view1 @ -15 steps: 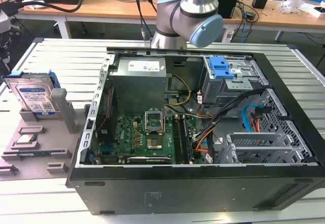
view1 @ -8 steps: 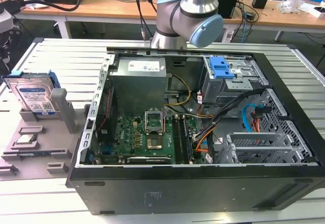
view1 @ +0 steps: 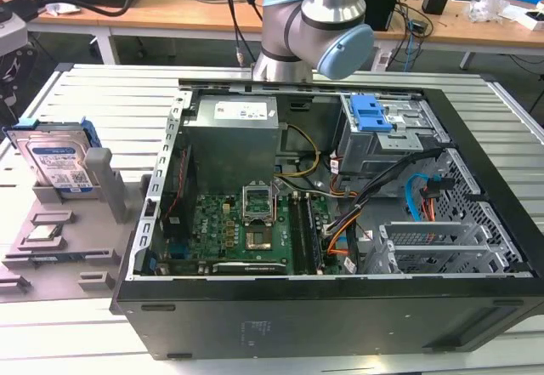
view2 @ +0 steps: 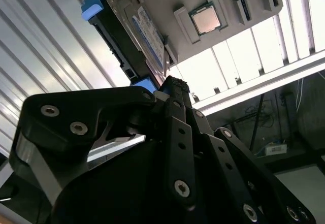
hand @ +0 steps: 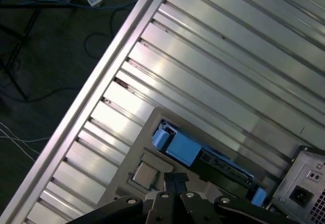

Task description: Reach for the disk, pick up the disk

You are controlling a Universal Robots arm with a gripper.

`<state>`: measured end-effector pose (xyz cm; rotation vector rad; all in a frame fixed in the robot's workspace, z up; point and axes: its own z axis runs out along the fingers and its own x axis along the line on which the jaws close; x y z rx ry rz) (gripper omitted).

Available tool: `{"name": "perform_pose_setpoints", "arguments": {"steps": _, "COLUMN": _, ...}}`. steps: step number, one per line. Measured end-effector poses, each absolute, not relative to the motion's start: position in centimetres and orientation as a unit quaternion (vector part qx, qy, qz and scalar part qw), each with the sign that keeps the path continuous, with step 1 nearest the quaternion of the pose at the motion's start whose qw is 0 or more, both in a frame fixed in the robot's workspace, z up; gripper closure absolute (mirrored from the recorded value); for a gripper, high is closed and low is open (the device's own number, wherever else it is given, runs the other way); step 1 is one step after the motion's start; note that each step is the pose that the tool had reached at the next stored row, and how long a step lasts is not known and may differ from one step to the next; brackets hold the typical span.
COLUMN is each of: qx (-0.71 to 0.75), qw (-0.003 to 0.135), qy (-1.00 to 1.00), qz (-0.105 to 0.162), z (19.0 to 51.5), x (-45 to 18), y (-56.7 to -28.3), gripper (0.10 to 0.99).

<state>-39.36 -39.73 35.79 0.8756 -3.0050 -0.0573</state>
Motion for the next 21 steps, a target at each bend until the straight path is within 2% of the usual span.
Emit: {"name": "perform_pose_setpoints", "arguments": {"steps": 21, "qx": 0.356, "qw": 0.007, "qy": -0.934, "qz": -0.018, "z": 35.79, "x": -39.36, "y": -39.73, "gripper": 0.980}}
